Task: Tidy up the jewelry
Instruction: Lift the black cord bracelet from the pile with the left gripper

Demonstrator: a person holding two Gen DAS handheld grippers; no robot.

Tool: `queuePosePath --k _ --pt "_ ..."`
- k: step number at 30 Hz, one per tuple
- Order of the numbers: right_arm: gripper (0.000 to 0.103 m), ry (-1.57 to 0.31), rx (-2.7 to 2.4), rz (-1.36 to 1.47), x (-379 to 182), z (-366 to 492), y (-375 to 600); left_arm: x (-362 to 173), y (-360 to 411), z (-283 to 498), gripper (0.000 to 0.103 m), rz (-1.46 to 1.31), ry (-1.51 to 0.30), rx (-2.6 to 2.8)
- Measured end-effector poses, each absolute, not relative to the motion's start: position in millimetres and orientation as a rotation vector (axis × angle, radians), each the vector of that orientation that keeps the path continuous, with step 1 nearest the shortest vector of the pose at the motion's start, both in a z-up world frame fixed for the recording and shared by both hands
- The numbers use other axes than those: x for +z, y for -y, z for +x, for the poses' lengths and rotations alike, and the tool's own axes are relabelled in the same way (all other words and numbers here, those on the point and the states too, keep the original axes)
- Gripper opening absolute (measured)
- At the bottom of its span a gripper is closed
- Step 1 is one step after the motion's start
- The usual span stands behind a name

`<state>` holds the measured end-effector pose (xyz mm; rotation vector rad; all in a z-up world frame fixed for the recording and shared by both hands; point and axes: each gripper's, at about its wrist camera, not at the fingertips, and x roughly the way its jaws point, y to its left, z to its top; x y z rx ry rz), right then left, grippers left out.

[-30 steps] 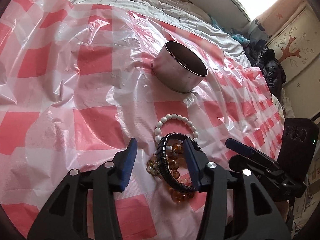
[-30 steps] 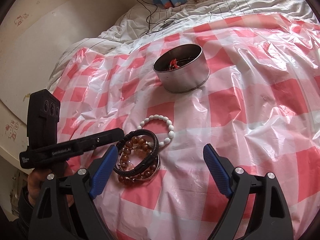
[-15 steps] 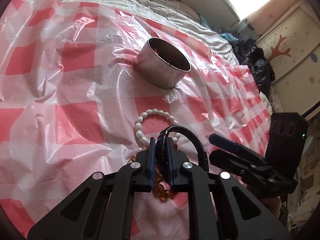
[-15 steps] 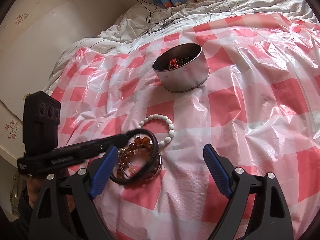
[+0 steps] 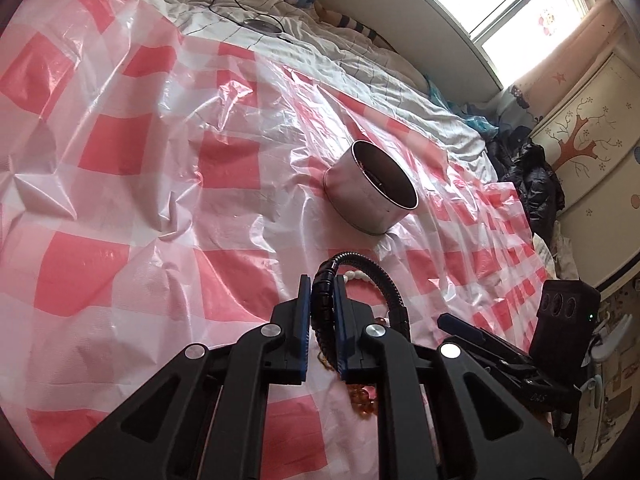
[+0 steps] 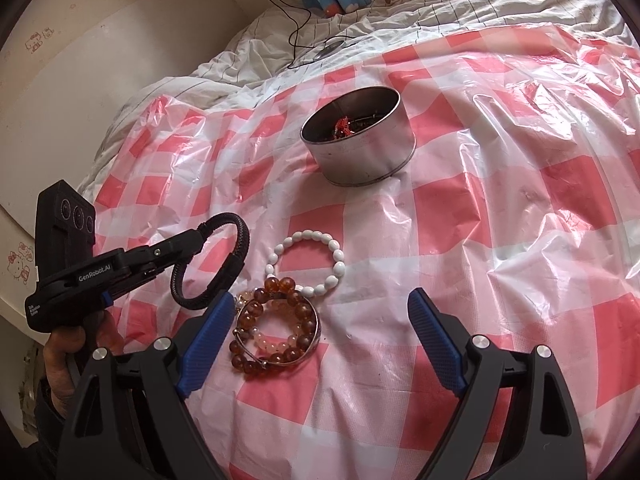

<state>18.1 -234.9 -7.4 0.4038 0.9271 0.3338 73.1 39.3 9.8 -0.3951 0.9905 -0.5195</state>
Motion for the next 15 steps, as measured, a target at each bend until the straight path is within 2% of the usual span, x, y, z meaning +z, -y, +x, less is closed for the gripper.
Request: queuePosePath --k 15 --pt "0.085 -0.916 0.365 0.397 -4.6 13.6 232.0 -5.4 -57.4 77.3 0.010 -0.375 -1.034 -0.443"
